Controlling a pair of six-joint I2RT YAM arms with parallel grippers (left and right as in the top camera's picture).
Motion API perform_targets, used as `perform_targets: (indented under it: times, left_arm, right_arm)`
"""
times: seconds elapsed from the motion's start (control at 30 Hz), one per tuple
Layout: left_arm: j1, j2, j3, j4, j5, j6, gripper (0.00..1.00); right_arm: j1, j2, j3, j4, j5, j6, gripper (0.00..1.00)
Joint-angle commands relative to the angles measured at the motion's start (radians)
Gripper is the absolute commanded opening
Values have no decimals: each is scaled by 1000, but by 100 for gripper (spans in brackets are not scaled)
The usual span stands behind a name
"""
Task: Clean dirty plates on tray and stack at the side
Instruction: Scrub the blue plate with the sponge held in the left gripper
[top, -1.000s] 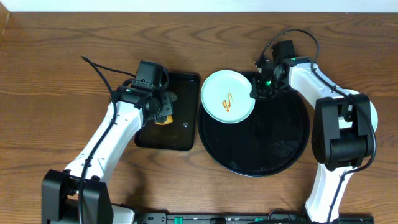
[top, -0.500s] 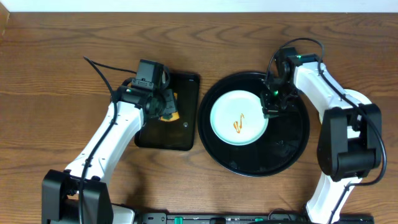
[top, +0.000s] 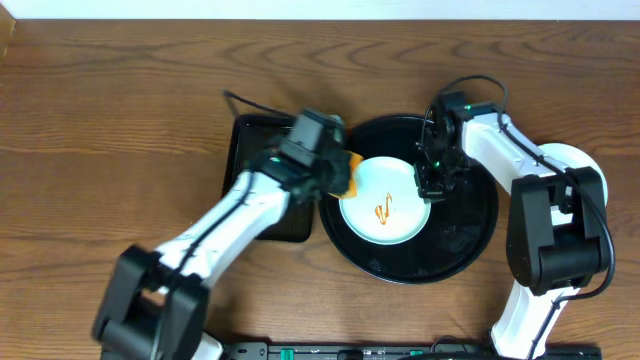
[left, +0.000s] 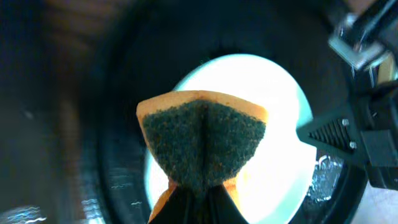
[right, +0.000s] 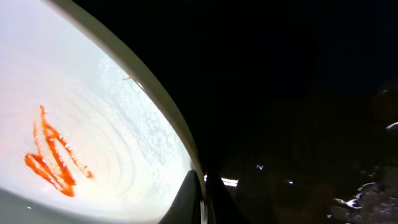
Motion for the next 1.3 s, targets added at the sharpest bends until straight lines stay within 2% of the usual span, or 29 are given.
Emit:
perform_targets:
  times: [0.0,0.27,0.5,0.57,0.7,0.77,0.87,1.07,1.27]
  left_arm:
    - [-65,74,-5,42,10,-118,8]
    - [-188,200,-5,170,10,-146,8]
    - [-231,253,-5,200,5,-145,8]
    - [-229,266,-5,182,-50,-144,8]
    - [-203,266,-5,87,-248,-141,8]
    - [-168,266,-5,62,-268,-141,8]
    - [-107,259,-2,56,-218,-141,8]
    - [-47,208,20,93,13,-85,8]
    - [-91,169,20,171,36,-50,8]
  right_arm:
    - [10,-13,-31,16,19,13,1]
    - [10,-13,-56,37,19,13,1]
    - [10,-13,-56,36,18,13,1]
    - [10,-13,-56,36,18,13,1]
    - [10,-13,-56,29,19,13,1]
    - [10,-13,-56,28,19,13,1]
    - [10,-13,-56,28,18,13,1]
    - [11,-13,-56,26,18,13,1]
    - [11,-13,-56,23,18,13,1]
